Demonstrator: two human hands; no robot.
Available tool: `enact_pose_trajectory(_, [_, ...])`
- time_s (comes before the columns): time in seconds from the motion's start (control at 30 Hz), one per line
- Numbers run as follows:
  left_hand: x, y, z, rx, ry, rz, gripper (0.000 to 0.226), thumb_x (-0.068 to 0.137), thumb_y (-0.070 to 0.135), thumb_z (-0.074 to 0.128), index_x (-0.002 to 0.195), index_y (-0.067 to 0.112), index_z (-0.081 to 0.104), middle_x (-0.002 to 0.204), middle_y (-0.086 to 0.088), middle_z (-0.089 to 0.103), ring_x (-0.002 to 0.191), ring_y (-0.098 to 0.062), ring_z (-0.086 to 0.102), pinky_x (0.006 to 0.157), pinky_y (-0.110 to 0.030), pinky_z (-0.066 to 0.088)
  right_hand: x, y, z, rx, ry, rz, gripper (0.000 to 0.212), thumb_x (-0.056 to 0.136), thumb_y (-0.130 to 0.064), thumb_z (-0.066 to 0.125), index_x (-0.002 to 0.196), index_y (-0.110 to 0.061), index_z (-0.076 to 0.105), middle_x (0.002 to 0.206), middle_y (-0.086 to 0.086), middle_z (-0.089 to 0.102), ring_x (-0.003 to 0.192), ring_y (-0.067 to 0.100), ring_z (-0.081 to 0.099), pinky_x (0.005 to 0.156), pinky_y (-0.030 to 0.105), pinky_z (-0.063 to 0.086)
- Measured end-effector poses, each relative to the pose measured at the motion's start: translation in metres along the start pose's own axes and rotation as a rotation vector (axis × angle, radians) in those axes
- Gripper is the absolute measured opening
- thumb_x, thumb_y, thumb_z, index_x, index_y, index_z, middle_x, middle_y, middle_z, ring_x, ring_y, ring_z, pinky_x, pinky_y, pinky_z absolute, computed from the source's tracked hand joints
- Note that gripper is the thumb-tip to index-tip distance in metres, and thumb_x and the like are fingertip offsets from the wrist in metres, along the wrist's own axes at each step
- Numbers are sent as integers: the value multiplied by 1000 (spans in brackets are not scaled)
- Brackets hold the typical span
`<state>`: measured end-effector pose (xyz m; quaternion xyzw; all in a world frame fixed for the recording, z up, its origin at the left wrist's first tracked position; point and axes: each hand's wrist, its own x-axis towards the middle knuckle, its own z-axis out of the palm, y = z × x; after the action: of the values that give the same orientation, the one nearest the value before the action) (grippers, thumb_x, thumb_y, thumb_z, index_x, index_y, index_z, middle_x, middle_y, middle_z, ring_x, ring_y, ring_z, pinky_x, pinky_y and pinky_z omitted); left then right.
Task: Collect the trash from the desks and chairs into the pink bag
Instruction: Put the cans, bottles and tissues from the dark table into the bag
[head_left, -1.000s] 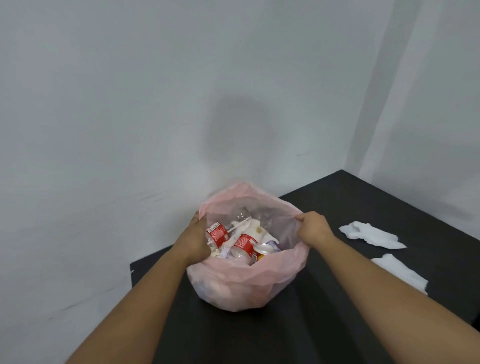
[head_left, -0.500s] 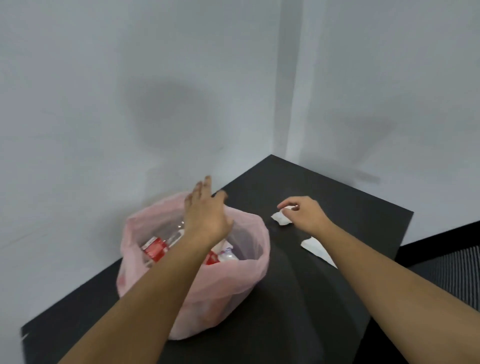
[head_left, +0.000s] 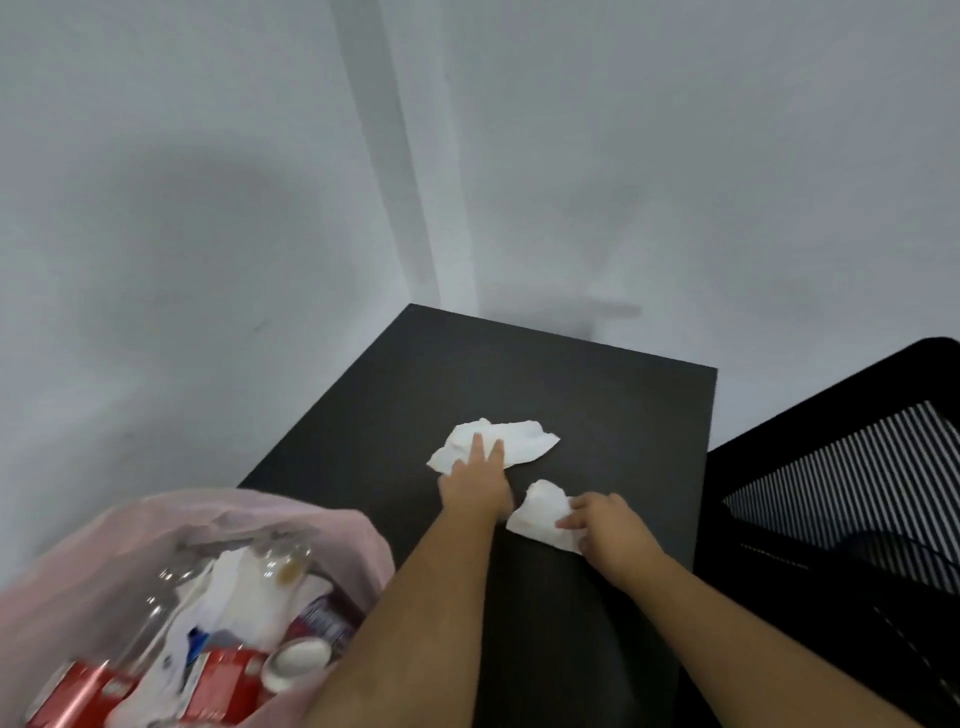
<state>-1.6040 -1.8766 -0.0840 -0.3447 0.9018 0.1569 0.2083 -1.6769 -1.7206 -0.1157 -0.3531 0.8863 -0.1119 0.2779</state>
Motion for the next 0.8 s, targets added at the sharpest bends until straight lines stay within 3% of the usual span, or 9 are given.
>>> enact_pose_trajectory(0.07, [7, -5, 7, 8, -25, -19, 69, 93, 14, 42, 152, 33, 10, 161, 2, -3, 141, -29, 24, 111, -45, 29, 14, -4, 1, -79, -90, 36, 40, 92, -13, 55, 132, -20, 55, 143, 0, 44, 130, 21, 41, 108, 28, 35])
enact_pose_trajectory(0.1, [7, -5, 9, 9, -8, -24, 63, 94, 13, 42, 150, 32, 19, 159, 0, 12, 138, -29, 30, 109, -43, 34, 20, -5, -1, -93, -167, 45, 43, 92, -20, 56, 134, -16, 50, 142, 4, 43, 129, 23, 44, 106, 30, 37])
enact_pose_trajectory(0.2, [12, 0, 5, -55, 28, -102, 39, 95, 11, 45, 134, 14, 48, 134, -8, 50, 121, -27, 50, 98, -36, 46, 27, -10, -3, -136, -264, 14, 43, 94, -25, 54, 134, -11, 47, 138, 9, 48, 125, 25, 50, 102, 34, 41])
enact_pose_trajectory(0.27, [9, 2, -3, -91, -133, -200, 38, 94, 14, 44, 130, 5, 52, 129, -12, 55, 116, -30, 56, 95, -37, 47, 31, -19, -11, -107, -257, 148, 42, 94, -21, 54, 134, -10, 47, 137, 8, 50, 124, 24, 51, 102, 34, 42])
enact_pose_trajectory(0.33, [0, 1, -7, -114, -124, -224, 35, 94, 15, 46, 125, 4, 57, 123, -13, 59, 111, -30, 59, 91, -36, 47, 24, -20, -14, -55, -233, 221, 38, 94, -19, 53, 131, -8, 52, 135, 9, 52, 121, 25, 53, 102, 34, 44])
enact_pose_trajectory(0.5, [-39, -6, -46, -132, 297, -47, 27, 89, 2, 50, 109, 6, 67, 112, -16, 66, 101, -31, 64, 94, -36, 51, -2, -27, -37, 39, 222, 93, 30, 84, -4, 51, 105, -11, 71, 109, 11, 69, 99, 27, 65, 90, 31, 52])
enact_pose_trajectory(0.63, [-95, -30, -92, -319, 585, 40, 18, 84, 9, 57, 99, 16, 64, 100, -7, 67, 83, -23, 61, 77, -29, 49, -22, -70, -64, 242, 510, -45, 25, 83, -3, 52, 95, -13, 72, 101, 7, 69, 93, 26, 64, 83, 31, 50])
enact_pose_trajectory(0.73, [-143, -67, -110, -408, 789, 45, 17, 84, 13, 60, 100, 17, 64, 98, -3, 68, 84, -23, 62, 78, -29, 48, -45, -119, -66, 428, 609, -185, 14, 83, -3, 56, 88, -10, 68, 90, 4, 66, 81, 21, 59, 76, 31, 49])
enact_pose_trajectory(0.8, [-180, -109, -111, -461, 856, -6, 15, 84, 11, 60, 97, 15, 66, 96, -3, 68, 85, -22, 62, 80, -30, 49, -64, -163, -55, 524, 561, -321, 11, 82, -2, 60, 85, -9, 68, 84, 0, 62, 76, 16, 55, 72, 27, 45])
